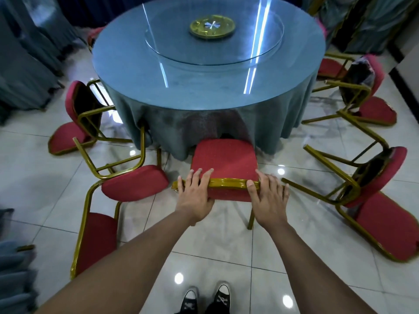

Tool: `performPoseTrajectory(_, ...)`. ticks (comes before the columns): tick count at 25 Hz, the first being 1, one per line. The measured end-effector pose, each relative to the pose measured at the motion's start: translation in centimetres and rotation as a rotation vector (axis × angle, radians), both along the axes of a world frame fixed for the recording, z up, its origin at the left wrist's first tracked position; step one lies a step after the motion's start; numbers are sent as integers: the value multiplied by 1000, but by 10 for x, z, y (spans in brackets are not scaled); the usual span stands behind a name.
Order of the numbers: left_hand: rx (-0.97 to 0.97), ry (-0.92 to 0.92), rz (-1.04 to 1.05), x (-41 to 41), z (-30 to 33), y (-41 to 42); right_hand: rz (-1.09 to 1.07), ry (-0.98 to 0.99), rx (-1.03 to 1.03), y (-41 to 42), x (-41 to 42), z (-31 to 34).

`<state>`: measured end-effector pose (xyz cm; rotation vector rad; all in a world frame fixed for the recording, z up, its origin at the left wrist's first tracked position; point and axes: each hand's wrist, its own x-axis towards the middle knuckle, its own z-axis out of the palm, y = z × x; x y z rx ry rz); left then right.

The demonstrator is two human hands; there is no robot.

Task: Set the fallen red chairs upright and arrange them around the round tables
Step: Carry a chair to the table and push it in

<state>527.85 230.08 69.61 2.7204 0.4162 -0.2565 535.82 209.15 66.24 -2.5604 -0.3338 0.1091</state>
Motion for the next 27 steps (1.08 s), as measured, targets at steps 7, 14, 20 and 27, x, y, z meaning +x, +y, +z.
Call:
performPoseTrajectory(7,8,-80,-53,-3,25,-24,74,125,-27,-16,3,27)
performPoseTrajectory(14,23,-161,-300,20,52,-104,-147,33,98,-89,-32,50)
performPoseTrajectory(20,-109,-139,-462,55,77,-228,-405,-24,173,-214,-35,66)
performPoseTrajectory(27,-199,-206,-532,104,72,-449,-578,-86,249,-416,-15,76)
